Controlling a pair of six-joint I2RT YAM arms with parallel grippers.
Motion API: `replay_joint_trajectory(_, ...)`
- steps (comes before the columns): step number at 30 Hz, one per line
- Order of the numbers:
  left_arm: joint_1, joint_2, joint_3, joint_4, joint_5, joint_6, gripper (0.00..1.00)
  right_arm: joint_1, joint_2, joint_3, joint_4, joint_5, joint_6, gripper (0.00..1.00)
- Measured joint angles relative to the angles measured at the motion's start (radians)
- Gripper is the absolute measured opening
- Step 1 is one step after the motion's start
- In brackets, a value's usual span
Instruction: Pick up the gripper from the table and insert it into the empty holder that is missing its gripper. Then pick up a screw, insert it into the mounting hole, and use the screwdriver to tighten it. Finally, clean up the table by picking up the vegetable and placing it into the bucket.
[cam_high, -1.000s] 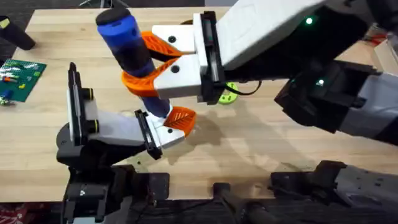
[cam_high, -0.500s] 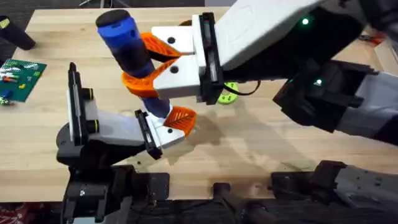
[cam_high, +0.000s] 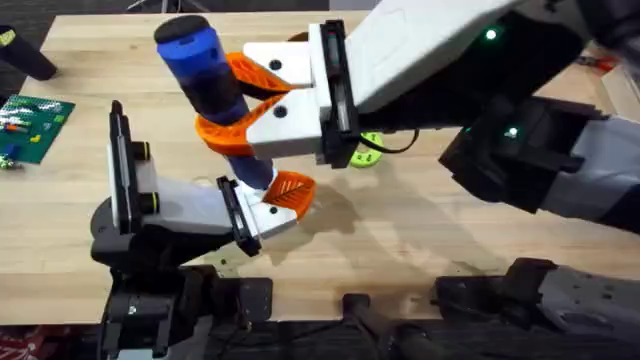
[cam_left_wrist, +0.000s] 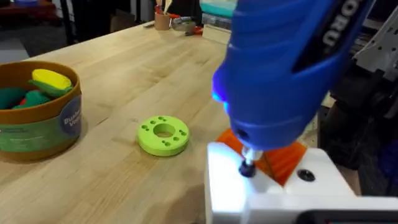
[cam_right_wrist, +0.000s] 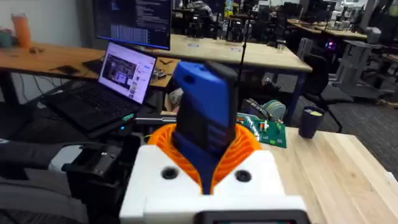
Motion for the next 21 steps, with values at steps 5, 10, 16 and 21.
replay_joint_trajectory(5, 0.0, 0.0, 0.0, 0.0, 0.0, 0.0, 0.007, 0.0, 0.0, 0.0, -0.001, 0.0, 0.004, 0.054)
replay_joint_trajectory(10, 0.0, 0.0, 0.0, 0.0, 0.0, 0.0, 0.007, 0.0, 0.0, 0.0, -0.001, 0.0, 0.007, 0.054)
replay_joint_trajectory(16, 0.0, 0.0, 0.0, 0.0, 0.0, 0.0, 0.007, 0.0, 0.008, 0.002, 0.003, 0.0, 0.008, 0.054)
replay_joint_trajectory(21, 0.0, 0.0, 0.0, 0.0, 0.0, 0.0, 0.007, 0.0, 0.009, 0.003, 0.003, 0.0, 0.008, 0.054)
